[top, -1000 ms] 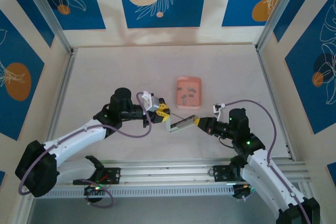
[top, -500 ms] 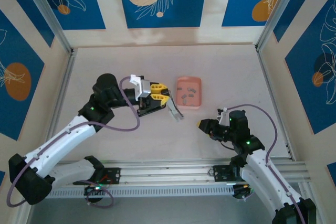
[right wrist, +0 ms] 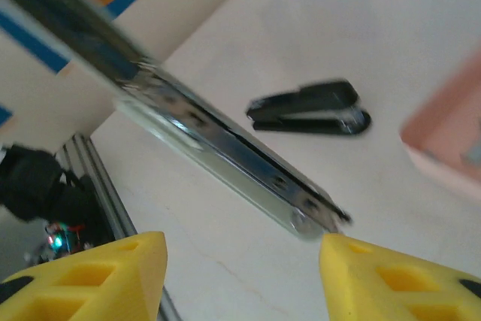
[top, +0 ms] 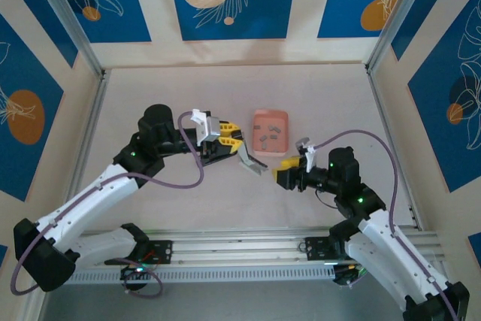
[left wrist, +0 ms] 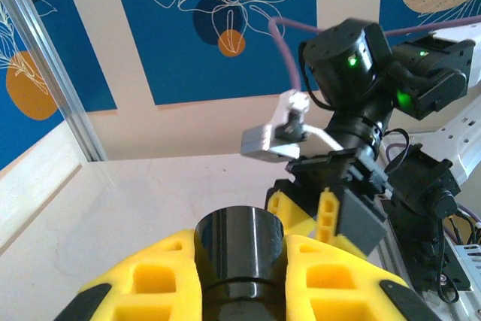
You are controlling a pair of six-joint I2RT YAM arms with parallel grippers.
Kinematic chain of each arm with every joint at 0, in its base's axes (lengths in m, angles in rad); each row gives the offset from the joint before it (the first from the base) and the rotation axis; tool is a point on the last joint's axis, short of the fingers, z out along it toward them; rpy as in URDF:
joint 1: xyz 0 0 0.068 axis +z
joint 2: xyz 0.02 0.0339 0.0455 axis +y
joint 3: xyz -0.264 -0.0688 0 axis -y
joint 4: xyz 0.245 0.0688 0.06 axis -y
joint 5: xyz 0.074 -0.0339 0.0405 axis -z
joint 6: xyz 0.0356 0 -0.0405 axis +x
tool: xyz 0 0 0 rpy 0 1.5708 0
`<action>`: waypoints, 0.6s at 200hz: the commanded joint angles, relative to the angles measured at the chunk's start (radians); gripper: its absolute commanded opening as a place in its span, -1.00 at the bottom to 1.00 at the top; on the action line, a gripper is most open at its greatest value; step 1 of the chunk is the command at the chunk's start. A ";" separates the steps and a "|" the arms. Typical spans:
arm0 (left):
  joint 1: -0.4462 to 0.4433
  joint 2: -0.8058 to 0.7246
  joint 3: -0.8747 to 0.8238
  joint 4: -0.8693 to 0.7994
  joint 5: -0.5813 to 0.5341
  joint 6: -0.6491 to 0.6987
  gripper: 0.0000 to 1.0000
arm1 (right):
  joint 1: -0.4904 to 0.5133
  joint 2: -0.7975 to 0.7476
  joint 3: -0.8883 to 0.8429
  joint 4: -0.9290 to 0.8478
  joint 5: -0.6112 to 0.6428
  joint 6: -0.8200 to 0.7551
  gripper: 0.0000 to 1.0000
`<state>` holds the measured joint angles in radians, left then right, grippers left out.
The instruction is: Load the staples into the stapler
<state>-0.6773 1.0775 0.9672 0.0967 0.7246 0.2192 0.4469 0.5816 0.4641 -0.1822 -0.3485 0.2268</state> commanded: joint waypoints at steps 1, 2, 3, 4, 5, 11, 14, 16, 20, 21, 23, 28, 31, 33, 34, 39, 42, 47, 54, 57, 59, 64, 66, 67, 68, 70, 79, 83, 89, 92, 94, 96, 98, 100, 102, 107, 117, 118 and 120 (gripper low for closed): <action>0.001 0.003 0.004 0.134 0.044 0.001 -0.93 | 0.034 0.045 0.077 0.023 -0.059 -0.398 0.21; 0.001 0.004 0.004 0.135 0.045 -0.001 -0.93 | 0.035 0.049 0.082 0.022 -0.060 -0.408 0.21; 0.001 0.005 0.004 0.136 0.046 -0.002 -0.93 | 0.035 0.053 0.086 0.021 -0.061 -0.415 0.21; 0.001 0.005 0.003 0.139 0.047 -0.003 -0.93 | 0.035 0.057 0.090 0.019 -0.064 -0.421 0.22; 0.001 0.005 0.003 0.141 0.049 -0.004 -0.93 | 0.037 0.062 0.093 0.016 -0.066 -0.428 0.22; 0.000 0.009 0.002 0.151 0.056 -0.011 -0.93 | 0.036 0.091 0.121 0.000 -0.083 -0.471 0.23; 0.001 0.011 0.002 0.156 0.059 -0.014 -0.93 | 0.036 0.104 0.135 -0.008 -0.092 -0.491 0.24; 0.001 0.012 0.002 0.160 0.062 -0.016 -0.93 | 0.036 0.116 0.144 -0.015 -0.099 -0.503 0.24; 0.000 0.014 0.002 0.168 0.067 -0.021 -0.93 | 0.036 0.137 0.163 -0.027 -0.114 -0.527 0.25; 0.000 0.015 0.001 0.170 0.069 -0.023 -0.93 | 0.037 0.142 0.168 -0.030 -0.117 -0.531 0.25; 0.000 0.017 0.001 0.174 0.070 -0.025 -0.93 | 0.037 0.154 0.179 -0.035 -0.125 -0.544 0.26; 0.001 0.019 0.001 0.182 0.076 -0.031 -0.93 | 0.037 0.181 0.201 -0.048 -0.144 -0.566 0.26; 0.001 0.021 0.000 0.188 0.080 -0.035 -0.93 | 0.037 0.198 0.215 -0.052 -0.154 -0.580 0.26; 0.000 0.021 0.000 0.191 0.082 -0.036 -0.93 | 0.036 0.208 0.221 -0.054 -0.161 -0.587 0.26; 0.000 0.022 -0.001 0.193 0.085 -0.037 -0.93 | 0.037 0.213 0.226 -0.056 -0.166 -0.591 0.26; 0.001 0.025 -0.002 0.201 0.090 -0.042 -0.93 | 0.039 0.239 0.245 -0.060 -0.189 -0.607 0.26; 0.001 0.025 -0.002 0.207 0.093 -0.045 -0.92 | 0.038 0.252 0.255 -0.059 -0.205 -0.615 0.26; 0.000 0.028 -0.002 0.214 0.097 -0.050 -0.93 | 0.038 0.278 0.271 -0.058 -0.233 -0.627 0.27; 0.001 0.031 -0.001 0.223 0.100 -0.058 -0.92 | 0.038 0.308 0.290 -0.053 -0.278 -0.639 0.26; 0.001 0.033 -0.001 0.227 0.102 -0.061 -0.93 | 0.038 0.321 0.297 -0.051 -0.294 -0.643 0.26; 0.000 0.033 -0.002 0.228 0.103 -0.061 -0.93 | 0.038 0.329 0.301 -0.050 -0.305 -0.645 0.27; 0.000 0.033 -0.001 0.234 0.106 -0.063 -0.93 | 0.039 0.349 0.312 -0.048 -0.331 -0.650 0.26; 0.000 0.034 -0.001 0.236 0.107 -0.063 -0.93 | 0.038 0.356 0.315 -0.047 -0.342 -0.653 0.26; 0.000 0.034 -0.001 0.236 0.107 -0.063 -0.93 | 0.038 0.360 0.319 -0.047 -0.346 -0.653 0.26; 0.001 0.035 -0.002 0.237 0.107 -0.063 -0.93 | 0.037 0.365 0.321 -0.046 -0.352 -0.654 0.27; 0.000 0.035 -0.002 0.238 0.107 -0.063 -0.92 | 0.038 0.372 0.325 -0.048 -0.362 -0.656 0.26; 0.000 0.038 0.001 0.241 0.104 -0.064 -0.93 | 0.038 0.402 0.342 -0.058 -0.403 -0.669 0.26; 0.000 0.039 0.003 0.242 0.103 -0.064 -0.93 | 0.038 0.414 0.350 -0.065 -0.422 -0.674 0.26; 0.000 0.041 0.006 0.242 0.101 -0.064 -0.93 | 0.038 0.431 0.361 -0.077 -0.446 -0.683 0.26; 0.001 0.042 0.008 0.243 0.100 -0.065 -0.93 | 0.037 0.439 0.367 -0.083 -0.457 -0.688 0.26; 0.002 0.041 0.008 0.244 0.099 -0.064 -0.93 | 0.037 0.444 0.369 -0.086 -0.464 -0.690 0.26; 0.000 0.043 0.010 0.245 0.099 -0.065 -0.93 | 0.036 0.450 0.372 -0.089 -0.469 -0.691 0.25; 0.000 0.044 0.011 0.247 0.099 -0.065 -0.93 | 0.037 0.455 0.375 -0.092 -0.474 -0.694 0.25; 0.001 0.045 0.011 0.249 0.099 -0.064 -0.93 | 0.037 0.461 0.378 -0.095 -0.480 -0.696 0.25; 0.000 0.044 0.013 0.250 0.099 -0.065 -0.93 | 0.037 0.464 0.380 -0.097 -0.485 -0.697 0.24; -0.001 0.048 0.014 0.256 0.099 -0.068 -0.93 | 0.037 0.475 0.385 -0.102 -0.496 -0.702 0.24; 0.000 0.054 0.017 0.268 0.104 -0.076 -0.93 | 0.038 0.494 0.391 -0.102 -0.511 -0.706 0.19; 0.000 0.054 0.017 0.269 0.105 -0.077 -0.93 | 0.038 0.496 0.392 -0.101 -0.512 -0.705 0.19; 0.000 0.055 0.018 0.272 0.107 -0.078 -0.93 | 0.038 0.499 0.393 -0.099 -0.512 -0.705 0.18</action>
<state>-0.6773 1.1294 0.9600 0.2443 0.7940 0.1581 0.4789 1.0519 0.8177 -0.2379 -0.7364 -0.4198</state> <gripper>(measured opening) 0.192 0.613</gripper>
